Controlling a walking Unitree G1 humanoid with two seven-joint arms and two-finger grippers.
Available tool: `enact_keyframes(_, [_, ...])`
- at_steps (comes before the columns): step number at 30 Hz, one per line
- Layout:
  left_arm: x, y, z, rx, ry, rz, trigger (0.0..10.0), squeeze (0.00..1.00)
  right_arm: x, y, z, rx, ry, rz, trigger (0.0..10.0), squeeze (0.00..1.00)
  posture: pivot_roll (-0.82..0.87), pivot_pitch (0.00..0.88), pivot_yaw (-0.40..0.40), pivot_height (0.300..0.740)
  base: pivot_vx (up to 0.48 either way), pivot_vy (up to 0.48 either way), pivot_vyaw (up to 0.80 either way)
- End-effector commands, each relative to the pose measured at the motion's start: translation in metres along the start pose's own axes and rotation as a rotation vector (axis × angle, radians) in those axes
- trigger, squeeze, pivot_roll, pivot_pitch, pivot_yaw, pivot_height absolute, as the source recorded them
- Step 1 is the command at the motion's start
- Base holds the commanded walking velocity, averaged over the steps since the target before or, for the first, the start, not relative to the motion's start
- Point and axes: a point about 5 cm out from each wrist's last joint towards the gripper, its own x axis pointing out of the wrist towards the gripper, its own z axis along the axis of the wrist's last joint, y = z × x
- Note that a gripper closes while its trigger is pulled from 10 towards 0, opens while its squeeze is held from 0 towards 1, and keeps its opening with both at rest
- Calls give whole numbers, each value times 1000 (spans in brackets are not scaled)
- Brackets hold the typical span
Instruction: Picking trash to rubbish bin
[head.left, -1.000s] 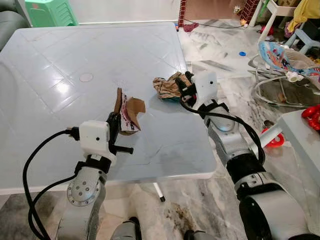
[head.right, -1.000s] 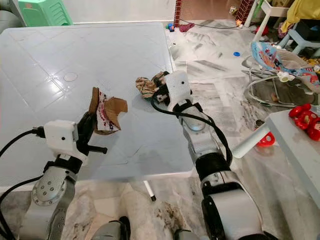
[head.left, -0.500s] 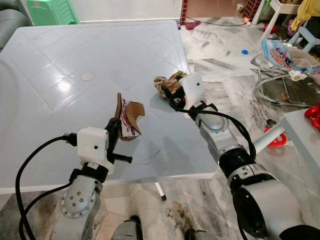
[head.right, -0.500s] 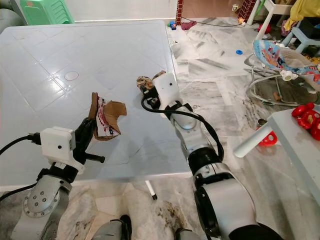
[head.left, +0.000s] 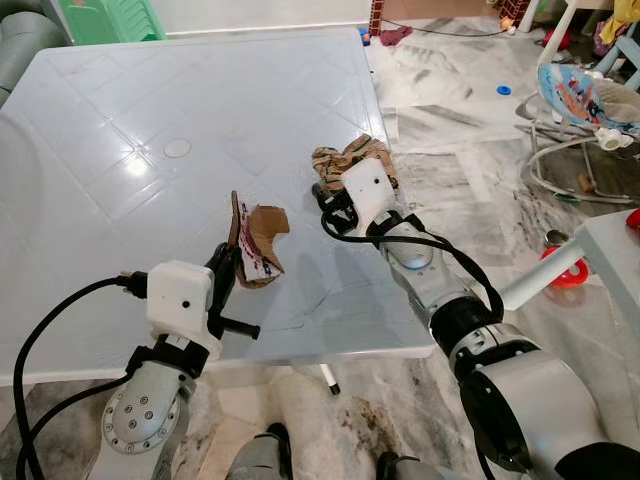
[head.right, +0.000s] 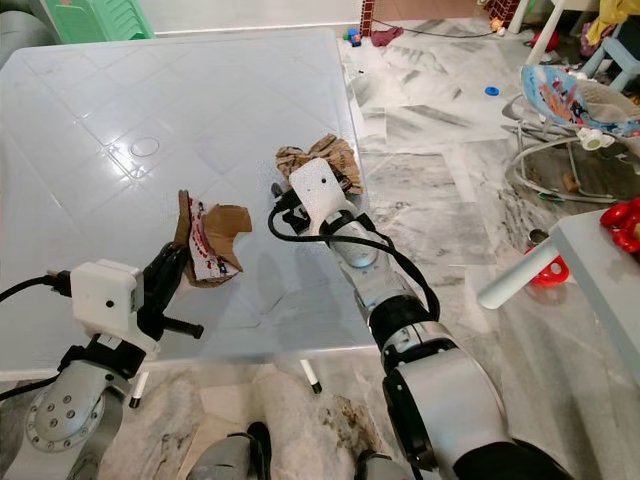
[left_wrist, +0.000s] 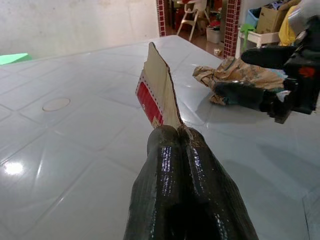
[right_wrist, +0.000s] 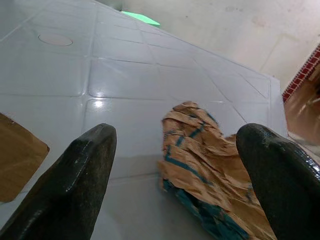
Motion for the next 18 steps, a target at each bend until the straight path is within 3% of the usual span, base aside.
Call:
enact_keyframes(1, [-4,-3,2,-1,7,-7,0,0,2,5,2,-26,3,16,10000,1000,263,255,2,740,0,0,0])
enact_keyframes(6, [-7,-4,5,5,8,-14,0,0,6,6,3,-32,19,7,10000,1000,297,260,2,740,0,0,0])
enact_keyframes(7, [-7,-5,6,8,7,-15,0,0,6,6,3,-33,22,4,10000,671,308,262,-4,740,0,0,0])
enact_keyframes(8, [-8,-4,6,12,6,-12,0,0,6,5,3,-39,31,-4,10000,0,311,262,-8,740,0,0,0])
enact_keyframes(11, [-10,-3,6,12,10,4,0,0,7,2,3,-40,44,-19,10000,0,315,262,-18,740,0,0,0])
enact_keyframes(18, [-12,-6,6,9,14,17,0,0,7,-15,-3,69,132,-86,10000,0,312,266,-39,740,0,0,0])
